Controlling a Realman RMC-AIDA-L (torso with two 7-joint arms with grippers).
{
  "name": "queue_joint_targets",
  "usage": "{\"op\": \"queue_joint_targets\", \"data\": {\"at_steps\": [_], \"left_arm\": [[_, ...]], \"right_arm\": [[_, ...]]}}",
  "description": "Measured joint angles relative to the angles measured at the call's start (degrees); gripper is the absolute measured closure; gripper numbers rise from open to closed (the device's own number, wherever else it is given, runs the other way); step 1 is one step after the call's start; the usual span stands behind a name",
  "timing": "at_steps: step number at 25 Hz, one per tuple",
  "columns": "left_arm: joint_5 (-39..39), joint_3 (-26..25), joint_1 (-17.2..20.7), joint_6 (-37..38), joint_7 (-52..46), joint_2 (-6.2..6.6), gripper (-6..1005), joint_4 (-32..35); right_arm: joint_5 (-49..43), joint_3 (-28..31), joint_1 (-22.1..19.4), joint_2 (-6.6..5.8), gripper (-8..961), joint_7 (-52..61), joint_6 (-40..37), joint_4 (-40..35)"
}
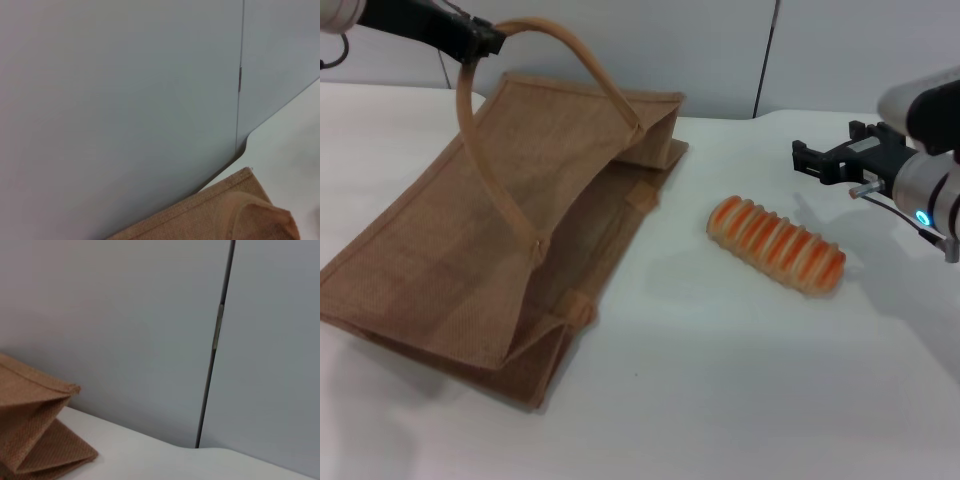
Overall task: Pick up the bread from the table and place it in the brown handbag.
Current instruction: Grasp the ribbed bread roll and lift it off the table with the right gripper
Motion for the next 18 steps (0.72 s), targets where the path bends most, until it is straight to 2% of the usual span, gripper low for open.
{"op": "queue_joint_targets", "data": {"at_steps": [9, 12, 18], "left_arm": [[0.0, -0.5, 0.3, 0.0, 0.0, 0.32, 882, -0.2], [0.0, -0.8, 0.3, 0.0, 0.0, 0.32, 882, -0.2], [0.0, -1.0, 0.4, 0.0, 0.0, 0.17, 882, -0.1]], "right_arm": [[0.0, 1.4, -2.9, 0.86, 127, -1.6, 8.7, -10.1], [-0.3, 4.8, -4.4, 2.0, 127, -1.7, 6.0, -10.4], [2.0, 11.3, -9.8, 3.48, 127, -0.6, -6.4, -10.3]]}}
